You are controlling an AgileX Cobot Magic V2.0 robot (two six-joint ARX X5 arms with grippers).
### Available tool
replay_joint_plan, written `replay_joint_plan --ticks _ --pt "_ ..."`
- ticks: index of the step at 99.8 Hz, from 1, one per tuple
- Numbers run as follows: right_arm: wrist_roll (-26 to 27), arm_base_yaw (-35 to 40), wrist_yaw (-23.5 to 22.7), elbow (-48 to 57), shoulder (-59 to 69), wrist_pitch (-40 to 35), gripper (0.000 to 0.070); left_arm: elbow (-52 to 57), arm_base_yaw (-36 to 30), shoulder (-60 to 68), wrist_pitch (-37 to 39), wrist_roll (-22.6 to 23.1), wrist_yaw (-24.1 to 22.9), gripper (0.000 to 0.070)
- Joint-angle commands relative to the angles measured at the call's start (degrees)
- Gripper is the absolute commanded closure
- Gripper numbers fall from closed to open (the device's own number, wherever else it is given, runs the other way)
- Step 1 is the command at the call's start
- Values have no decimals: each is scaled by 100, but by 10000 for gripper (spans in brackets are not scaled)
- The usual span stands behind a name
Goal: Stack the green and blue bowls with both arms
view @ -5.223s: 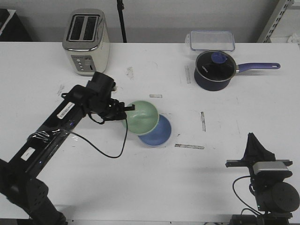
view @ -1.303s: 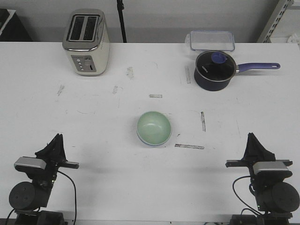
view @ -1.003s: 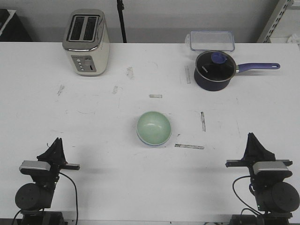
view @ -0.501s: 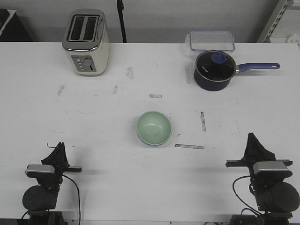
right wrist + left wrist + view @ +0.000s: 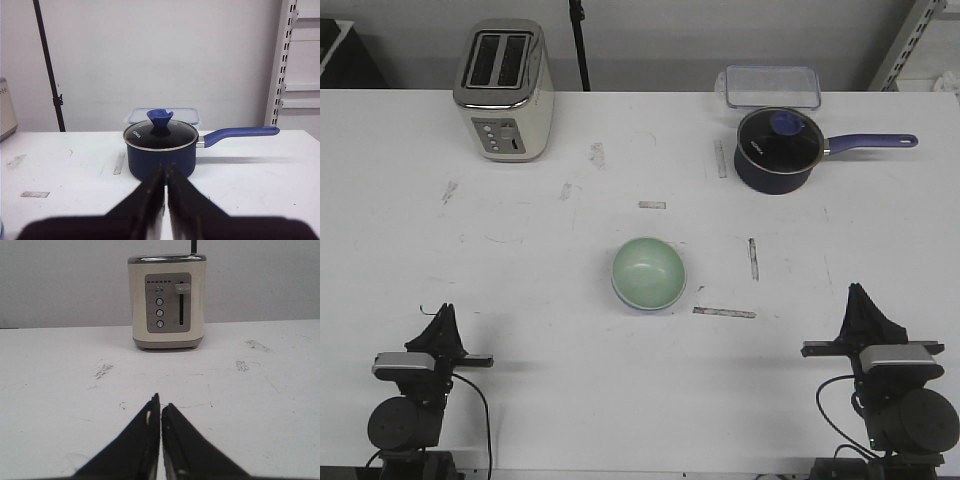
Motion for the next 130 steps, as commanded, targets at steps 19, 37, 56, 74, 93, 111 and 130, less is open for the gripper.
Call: replay_joint_plan --ticks 19,37,56,74,93,111,130 --pt "55 7 -4 -9 -2 61 698 -127 -15 -11 70 11 -13 698" --pt "55 7 -4 -9 -2 61 697 -127 -15 -11 72 11 -13 698" --pt "55 7 -4 -9 -2 61 698 -127 -15 -11 70 11 -13 698" --pt "28 9 0 -90 -63 72 698 -127 -15 -11 72 11 -13 698" --pt "31 61 42 -693 -313 463 698 -127 -15 -11 72 11 -13 698" --pt "37 63 39 -1539 -776 1110 698 -127 -15 -11 72 11 -13 698" --pt "37 63 42 -2085 -1274 1108 697 -127 -15 -11 72 11 -13 698"
